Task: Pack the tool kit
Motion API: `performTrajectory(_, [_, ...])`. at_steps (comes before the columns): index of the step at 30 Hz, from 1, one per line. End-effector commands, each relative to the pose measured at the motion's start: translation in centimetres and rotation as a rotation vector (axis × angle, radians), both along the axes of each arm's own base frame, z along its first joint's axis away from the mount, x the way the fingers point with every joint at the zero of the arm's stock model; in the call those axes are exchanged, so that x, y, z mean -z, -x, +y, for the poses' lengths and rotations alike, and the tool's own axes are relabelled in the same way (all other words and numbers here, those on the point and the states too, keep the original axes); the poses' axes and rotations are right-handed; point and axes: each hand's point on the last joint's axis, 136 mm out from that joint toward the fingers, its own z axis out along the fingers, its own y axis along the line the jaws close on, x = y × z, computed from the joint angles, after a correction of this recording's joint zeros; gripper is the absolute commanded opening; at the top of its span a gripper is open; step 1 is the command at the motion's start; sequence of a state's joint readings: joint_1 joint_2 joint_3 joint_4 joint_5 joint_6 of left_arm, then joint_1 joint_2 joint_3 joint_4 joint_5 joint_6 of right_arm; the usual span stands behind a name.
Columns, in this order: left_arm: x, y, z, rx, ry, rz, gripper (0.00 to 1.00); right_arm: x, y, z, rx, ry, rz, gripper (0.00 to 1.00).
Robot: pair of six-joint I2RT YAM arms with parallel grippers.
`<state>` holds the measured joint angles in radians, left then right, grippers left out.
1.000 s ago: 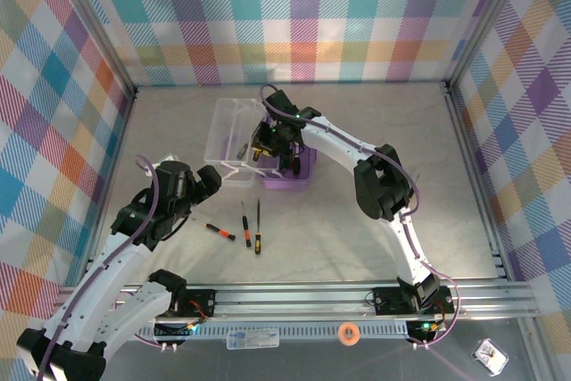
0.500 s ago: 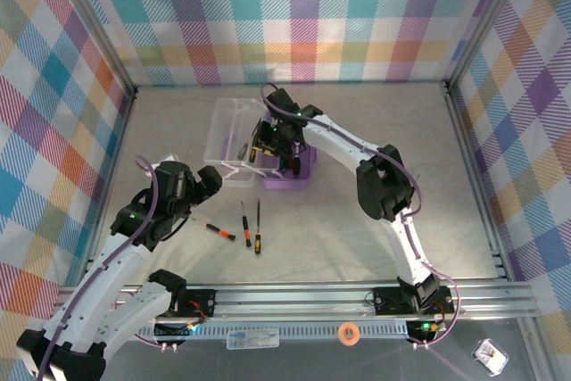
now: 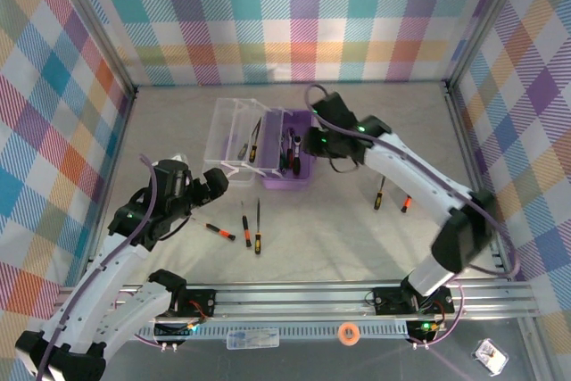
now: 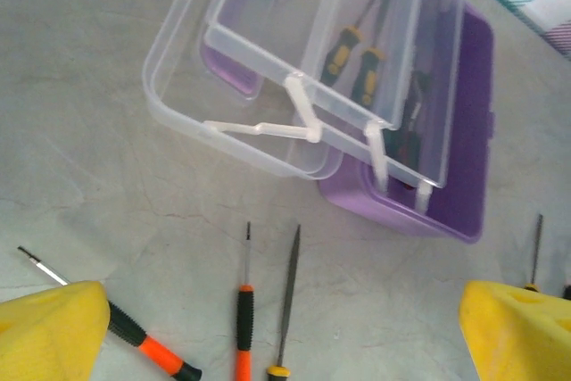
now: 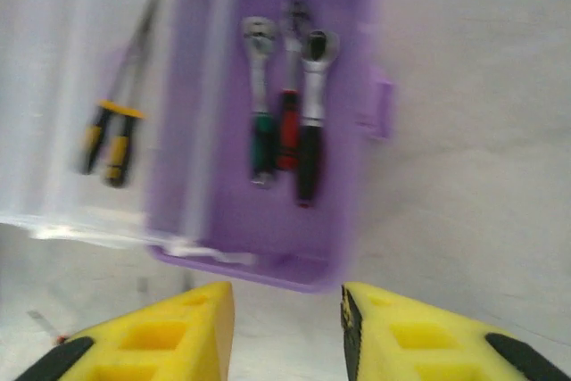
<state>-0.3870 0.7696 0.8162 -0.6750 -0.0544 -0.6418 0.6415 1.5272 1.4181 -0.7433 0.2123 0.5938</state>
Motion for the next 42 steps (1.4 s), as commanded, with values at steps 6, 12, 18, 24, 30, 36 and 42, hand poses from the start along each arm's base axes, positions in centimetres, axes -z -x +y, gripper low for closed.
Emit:
performTrajectory(6, [-0.9,-0.3,-1.5,0.018,0.191,-0.184,1.00,8.5,7.2,-13.5,0.264,0.098,0.196,0.46])
performTrajectory(12, [-1.0,-1.3,-5.0,0.109,0.324,-0.237,1.00,12.5,6.2,-15.6,0.327,0.058,0.305,0.44])
performTrajectory(18, [-1.4,-0.7,-10.6,0.328,0.321,-0.219,1.00,15.7,4.9,-16.2,0.384,0.105,0.344,0.42])
performTrajectory(24, [-1.5,0.0,-13.4,0.417,0.321,-0.227,1.00,17.7,4.0,-16.2,0.376,0.116,0.405,0.35])
performTrajectory(30, [-1.3,-0.2,-13.2,0.402,0.292,-0.224,1.00,18.7,3.6,-16.7,0.375,0.122,0.428,0.35])
performTrajectory(36, [-1.1,-0.5,-13.3,0.400,0.274,-0.215,1.00,19.1,3.2,-16.9,0.367,0.093,0.436,0.32])
performTrajectory(42, [-0.9,-1.0,-13.5,0.396,0.264,-0.209,1.00,19.4,3.1,-17.0,0.353,0.079,0.444,0.29])
